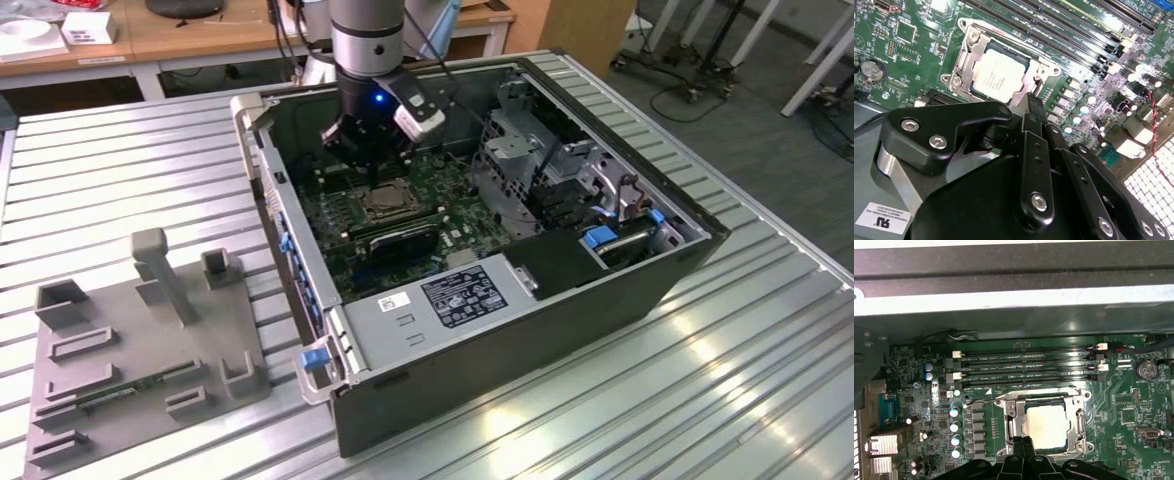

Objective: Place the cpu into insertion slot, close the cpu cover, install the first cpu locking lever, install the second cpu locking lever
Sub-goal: 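Close the cpu cover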

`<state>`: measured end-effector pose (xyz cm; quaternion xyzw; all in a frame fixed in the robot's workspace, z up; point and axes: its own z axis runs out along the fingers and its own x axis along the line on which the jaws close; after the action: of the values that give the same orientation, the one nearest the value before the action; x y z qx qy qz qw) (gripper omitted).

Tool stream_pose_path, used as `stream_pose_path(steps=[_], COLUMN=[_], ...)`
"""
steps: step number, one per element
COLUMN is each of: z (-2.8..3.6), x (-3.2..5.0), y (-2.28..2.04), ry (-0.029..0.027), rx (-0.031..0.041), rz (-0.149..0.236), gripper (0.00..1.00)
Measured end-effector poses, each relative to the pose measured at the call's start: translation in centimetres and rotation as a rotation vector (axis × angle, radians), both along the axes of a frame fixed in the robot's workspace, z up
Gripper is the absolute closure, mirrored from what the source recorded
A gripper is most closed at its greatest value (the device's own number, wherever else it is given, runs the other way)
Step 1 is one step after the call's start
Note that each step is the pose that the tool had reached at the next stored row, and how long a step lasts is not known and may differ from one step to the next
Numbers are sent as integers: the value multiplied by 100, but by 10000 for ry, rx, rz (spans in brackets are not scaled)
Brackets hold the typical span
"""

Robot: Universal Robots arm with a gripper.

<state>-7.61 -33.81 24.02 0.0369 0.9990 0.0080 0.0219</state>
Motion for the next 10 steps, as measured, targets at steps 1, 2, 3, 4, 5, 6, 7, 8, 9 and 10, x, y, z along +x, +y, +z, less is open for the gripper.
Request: stream_pose_path(steps=[1,2,3,4,5,6,7,8,9,10], z=[0,0,0,0,0,0,0,-1,-1,-1], x=[10,22,35,50,65,82,101,120,140,160], y=[0,0,0,0,0,-1,-1,-1,-2,-2], ry=[0,0,0,1,2,4,6,7,8,9], rx=[1,1,1,0,0,1,1,1,1,1], rz=[1,0,1,0,0,-1,-1,0,0,1], gripper=[89,89,89,89,89,89,89,89,89,89])
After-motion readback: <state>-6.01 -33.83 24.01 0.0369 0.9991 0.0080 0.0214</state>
